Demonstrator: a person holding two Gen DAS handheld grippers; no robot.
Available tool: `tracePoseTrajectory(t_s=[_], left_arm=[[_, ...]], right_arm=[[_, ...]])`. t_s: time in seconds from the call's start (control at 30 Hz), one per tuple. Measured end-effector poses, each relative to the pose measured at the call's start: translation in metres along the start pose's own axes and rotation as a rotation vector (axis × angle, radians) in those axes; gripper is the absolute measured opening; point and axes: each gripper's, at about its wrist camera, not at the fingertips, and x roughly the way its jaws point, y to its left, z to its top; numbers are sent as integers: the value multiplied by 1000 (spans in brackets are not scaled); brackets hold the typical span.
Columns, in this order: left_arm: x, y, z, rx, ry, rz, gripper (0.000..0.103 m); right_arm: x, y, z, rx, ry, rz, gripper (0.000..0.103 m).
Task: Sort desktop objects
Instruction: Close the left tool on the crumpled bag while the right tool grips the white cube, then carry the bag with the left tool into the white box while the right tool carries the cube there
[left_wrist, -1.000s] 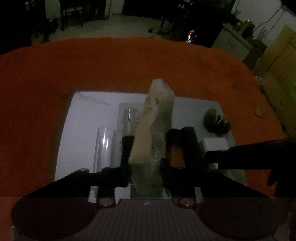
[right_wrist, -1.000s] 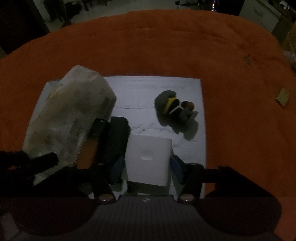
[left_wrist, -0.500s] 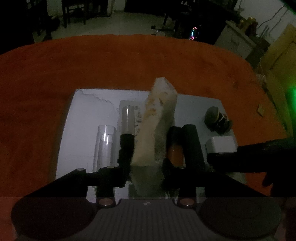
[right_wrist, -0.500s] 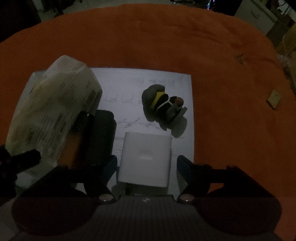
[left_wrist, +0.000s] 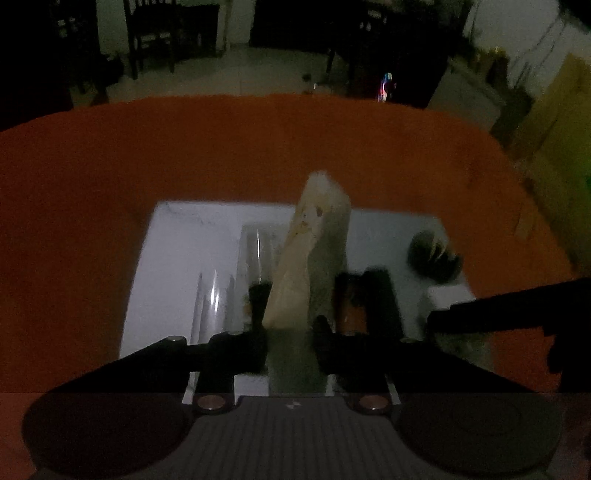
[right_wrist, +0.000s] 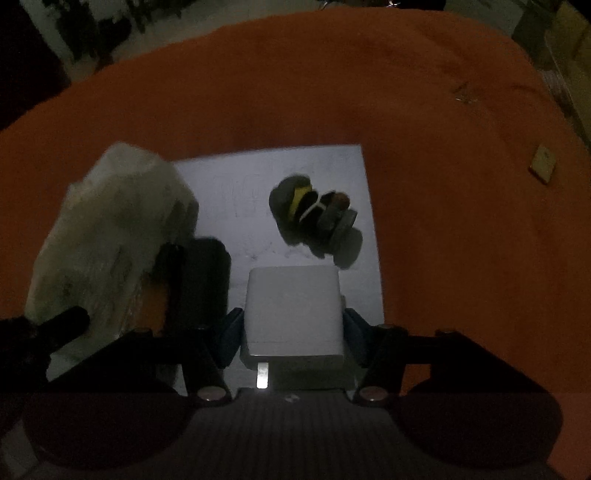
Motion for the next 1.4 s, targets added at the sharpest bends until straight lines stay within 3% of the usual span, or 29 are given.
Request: tracePoseTrajectory(t_s=[0.43, 0.67, 0.87, 1.0, 1.2, 1.4], left_arm=[[-60, 7, 11, -49, -99, -92, 18], [-107, 11, 0, -46, -147, -157, 16], [-158, 14, -33, -14, -188, -202, 16], [-172, 14, -61, -27, -191, -153, 16], [-174, 12, -97, -45, -157, -152, 16], [-162, 4, -128, -19, -84, -138, 14]], right_arm=[[-73, -21, 3, 64, -120, 147, 59], [-123, -27, -24, 18, -200, 176, 59], [-180, -28, -72, -31, -273, 257, 60], [-199, -8, -118, -117, -280, 265, 60], [-181, 16, -179, -91, -213, 308, 60], [-153, 31, -217, -80, -165, 307, 60]])
